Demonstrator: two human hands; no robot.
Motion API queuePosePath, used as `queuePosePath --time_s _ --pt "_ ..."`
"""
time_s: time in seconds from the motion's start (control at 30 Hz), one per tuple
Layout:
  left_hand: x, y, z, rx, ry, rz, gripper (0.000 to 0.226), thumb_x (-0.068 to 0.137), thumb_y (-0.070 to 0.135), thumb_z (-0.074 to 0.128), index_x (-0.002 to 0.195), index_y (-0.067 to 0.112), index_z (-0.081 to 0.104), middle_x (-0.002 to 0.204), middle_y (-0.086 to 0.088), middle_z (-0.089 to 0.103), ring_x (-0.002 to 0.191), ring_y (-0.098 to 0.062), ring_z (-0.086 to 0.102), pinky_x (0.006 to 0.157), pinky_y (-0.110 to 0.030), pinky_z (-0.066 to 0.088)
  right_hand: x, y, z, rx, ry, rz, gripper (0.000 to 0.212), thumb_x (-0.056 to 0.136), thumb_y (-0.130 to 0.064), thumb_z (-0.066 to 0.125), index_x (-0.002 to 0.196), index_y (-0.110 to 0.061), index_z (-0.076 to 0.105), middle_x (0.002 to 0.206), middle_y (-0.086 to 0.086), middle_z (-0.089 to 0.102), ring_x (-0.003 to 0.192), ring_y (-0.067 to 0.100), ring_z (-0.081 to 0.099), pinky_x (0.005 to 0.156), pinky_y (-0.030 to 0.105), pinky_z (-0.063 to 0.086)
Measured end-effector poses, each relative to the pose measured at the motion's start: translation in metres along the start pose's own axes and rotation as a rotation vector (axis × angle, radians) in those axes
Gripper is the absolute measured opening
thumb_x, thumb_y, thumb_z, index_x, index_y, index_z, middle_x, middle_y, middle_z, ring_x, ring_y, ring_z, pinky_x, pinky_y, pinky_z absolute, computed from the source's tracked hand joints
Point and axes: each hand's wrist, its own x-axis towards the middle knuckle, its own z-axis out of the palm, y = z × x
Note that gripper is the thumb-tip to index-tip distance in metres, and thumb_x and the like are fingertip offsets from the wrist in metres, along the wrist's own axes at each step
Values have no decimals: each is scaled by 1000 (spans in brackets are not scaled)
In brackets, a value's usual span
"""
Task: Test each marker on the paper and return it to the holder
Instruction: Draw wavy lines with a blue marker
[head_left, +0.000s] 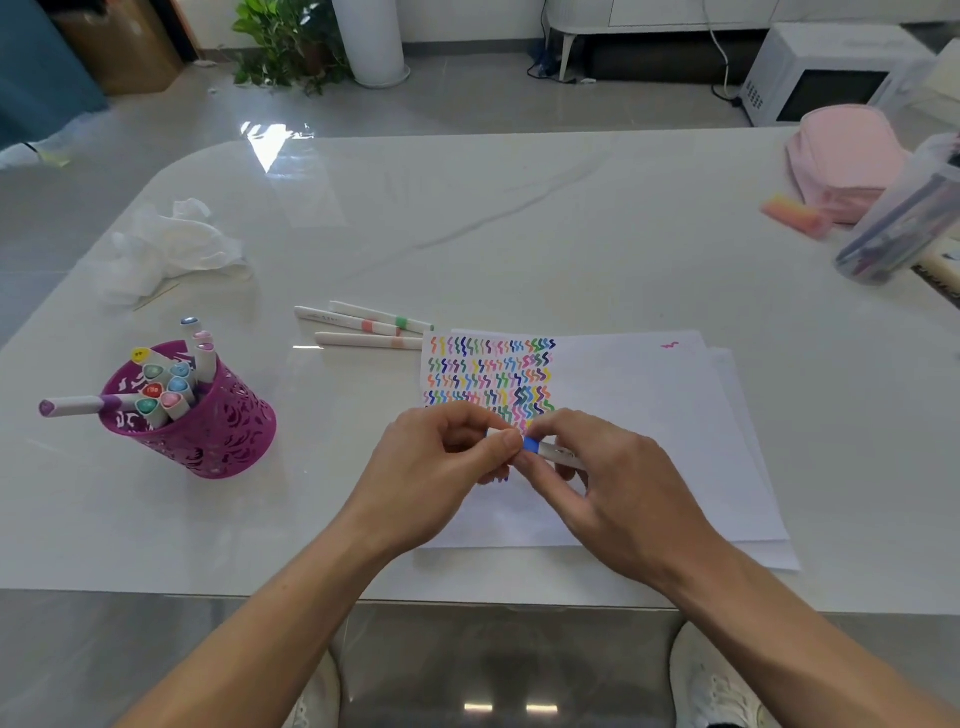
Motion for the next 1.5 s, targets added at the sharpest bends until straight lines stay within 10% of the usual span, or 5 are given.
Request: queuePosePath --time_s 0.27,0.53,1.3,1.5 --pt "-2 -1 4 94 -31 3 11 95 18 67 97 20 77 78 2 76 76 -14 73 76 -27 60 -1 1 2 -19 -193 38 14 104 -44 48 101 -31 42 67 -13 50 56 13 49 53 28 35" --pt "-1 1 5 27 -15 -55 12 93 12 68 96 17 79 76 -1 77 72 -16 74 74 -27 61 -4 4 3 -139 -63 -56 37 101 -54 39 106 -31 67 72 -10 66 58 16 58 49 30 37" --pt "-8 2 10 -208 3 -267 9 91 5 69 94 3 77 79 -17 76 66 -23 71 67 -27 62 -11 0 11 -218 -35 26 37 97 -60 39 96 -36 67 47 -3 43 47 21 48 44 34 43" --pt "-7 3 9 -173 27 -273 8 90 9 71 95 4 77 76 -12 77 69 -25 74 70 -29 62 -11 1 14 -241 -43 55 42 96 -60 37 73 -26 43 45 -8 29 42 19 35 43 32 33"
